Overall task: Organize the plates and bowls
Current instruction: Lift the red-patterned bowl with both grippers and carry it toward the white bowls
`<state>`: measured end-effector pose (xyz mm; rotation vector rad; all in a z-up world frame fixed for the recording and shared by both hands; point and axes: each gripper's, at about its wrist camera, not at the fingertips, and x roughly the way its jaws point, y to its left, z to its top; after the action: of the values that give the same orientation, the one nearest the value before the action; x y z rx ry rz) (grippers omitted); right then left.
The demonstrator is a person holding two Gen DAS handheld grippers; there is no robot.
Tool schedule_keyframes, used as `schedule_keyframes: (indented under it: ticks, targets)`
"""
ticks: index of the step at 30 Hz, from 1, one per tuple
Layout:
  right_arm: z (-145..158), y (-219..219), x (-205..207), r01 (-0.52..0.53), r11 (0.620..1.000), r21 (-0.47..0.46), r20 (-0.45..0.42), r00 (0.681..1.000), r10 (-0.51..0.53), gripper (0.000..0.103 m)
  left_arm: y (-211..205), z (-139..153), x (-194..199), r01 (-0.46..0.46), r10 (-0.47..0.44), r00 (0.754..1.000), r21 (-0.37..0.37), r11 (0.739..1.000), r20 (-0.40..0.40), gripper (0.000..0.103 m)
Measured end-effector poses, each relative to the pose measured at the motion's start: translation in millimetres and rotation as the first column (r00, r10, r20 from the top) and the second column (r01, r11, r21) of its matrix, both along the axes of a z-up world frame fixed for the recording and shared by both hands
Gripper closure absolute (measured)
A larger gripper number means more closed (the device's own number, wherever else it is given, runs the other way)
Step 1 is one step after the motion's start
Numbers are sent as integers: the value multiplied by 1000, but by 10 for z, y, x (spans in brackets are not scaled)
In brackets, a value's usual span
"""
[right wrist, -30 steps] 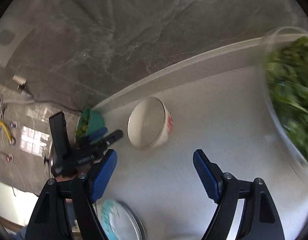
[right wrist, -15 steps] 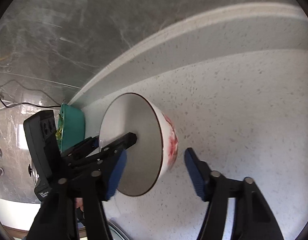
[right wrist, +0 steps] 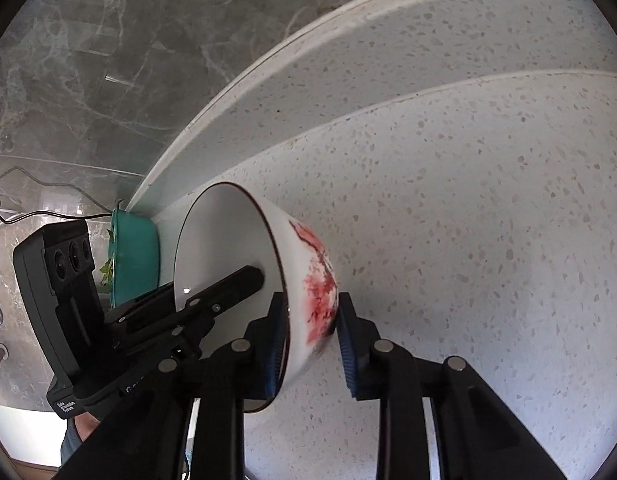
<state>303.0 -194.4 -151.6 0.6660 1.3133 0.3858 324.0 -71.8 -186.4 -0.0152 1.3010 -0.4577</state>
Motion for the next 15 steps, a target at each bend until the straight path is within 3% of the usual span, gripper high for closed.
schedule_keyframes:
  ticks: [9,15]
  targets:
    - [195,-69,-163,15,1000,-3,13,1000,-15,75,-96,218,-211,4,-4,1000,2,1000,-3,87]
    - [505,-154,-530,29,999,-23,54,998,-28,75,-296,521,-617,46,-46,999,-17,999,18,85]
